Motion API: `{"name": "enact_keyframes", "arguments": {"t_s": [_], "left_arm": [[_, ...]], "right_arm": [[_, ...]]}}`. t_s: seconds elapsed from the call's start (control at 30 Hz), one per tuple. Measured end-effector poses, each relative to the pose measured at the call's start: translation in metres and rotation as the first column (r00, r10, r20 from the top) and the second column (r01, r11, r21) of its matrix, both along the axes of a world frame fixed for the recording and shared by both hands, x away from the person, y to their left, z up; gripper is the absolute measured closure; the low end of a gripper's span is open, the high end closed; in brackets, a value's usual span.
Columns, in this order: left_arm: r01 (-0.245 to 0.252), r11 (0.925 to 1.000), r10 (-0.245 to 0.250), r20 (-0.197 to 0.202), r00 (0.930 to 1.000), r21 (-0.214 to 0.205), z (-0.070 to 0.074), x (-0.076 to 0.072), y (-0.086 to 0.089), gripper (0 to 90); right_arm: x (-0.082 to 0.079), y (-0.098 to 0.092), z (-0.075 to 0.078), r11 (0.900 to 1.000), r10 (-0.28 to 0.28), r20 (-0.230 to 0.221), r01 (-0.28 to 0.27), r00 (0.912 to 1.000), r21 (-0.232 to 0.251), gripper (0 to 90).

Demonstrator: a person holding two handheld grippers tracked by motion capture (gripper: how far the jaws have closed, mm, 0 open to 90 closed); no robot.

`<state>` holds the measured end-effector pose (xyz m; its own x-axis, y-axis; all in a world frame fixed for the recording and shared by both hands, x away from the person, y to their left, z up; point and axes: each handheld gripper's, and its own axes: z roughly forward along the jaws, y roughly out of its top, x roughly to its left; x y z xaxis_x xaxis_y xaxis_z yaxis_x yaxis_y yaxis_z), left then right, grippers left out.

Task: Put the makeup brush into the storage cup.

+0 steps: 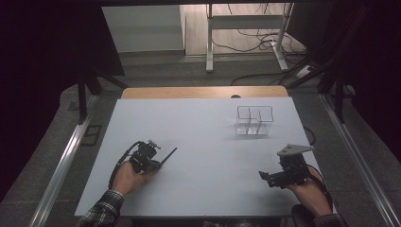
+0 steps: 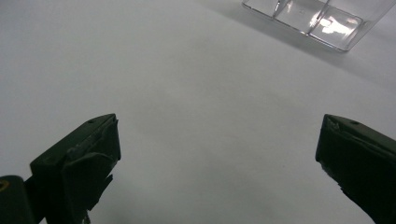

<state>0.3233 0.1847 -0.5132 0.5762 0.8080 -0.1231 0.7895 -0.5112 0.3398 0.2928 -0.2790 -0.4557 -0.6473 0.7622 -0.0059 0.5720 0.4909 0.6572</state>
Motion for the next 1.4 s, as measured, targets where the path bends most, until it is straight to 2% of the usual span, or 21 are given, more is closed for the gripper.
{"name": "enact_keyframes", "arguments": {"t_s": [0.2,0.53,0.8,0.87,1.13,1.4], "left_arm": [[0.017,0.9992,-0.017,0.012,0.9998,-0.037,0.005,-0.001,0.001,83.3],[0.097,0.9923,-0.092,0.061,0.9939,-0.078,0.021,-0.01,0.0,83.3],[0.159,0.9822,-0.148,0.117,0.9821,-0.099,0.036,-0.023,-0.005,83.3],[0.164,0.9808,-0.151,0.119,0.9812,-0.105,0.037,-0.025,-0.006,83.3],[0.21,0.9697,-0.19,0.157,0.9691,-0.124,0.046,-0.034,-0.009,83.3],[0.246,0.9611,-0.224,0.168,0.9601,-0.125,0.049,-0.043,-0.014,83.2]], "right_arm": [[0.0,0.0,0.0,1.0,0.001,-0.005,-0.001,1.0,0.001,0.0],[-0.001,0.002,0.0,0.9998,0.011,0.005,-0.01,0.9999,-0.016,0.0],[-0.002,0.004,0.002,0.9996,0.02,0.016,-0.019,0.9997,-0.02,0.0],[-0.002,0.004,0.002,0.9997,0.02,0.015,-0.019,0.9997,-0.016,0.0],[-0.003,0.005,0.005,0.9993,0.036,0.016,-0.036,0.9992,0.013,0.0],[-0.004,0.01,0.008,0.9987,0.047,0.021,-0.048,0.9987,0.02,0.0]]}}
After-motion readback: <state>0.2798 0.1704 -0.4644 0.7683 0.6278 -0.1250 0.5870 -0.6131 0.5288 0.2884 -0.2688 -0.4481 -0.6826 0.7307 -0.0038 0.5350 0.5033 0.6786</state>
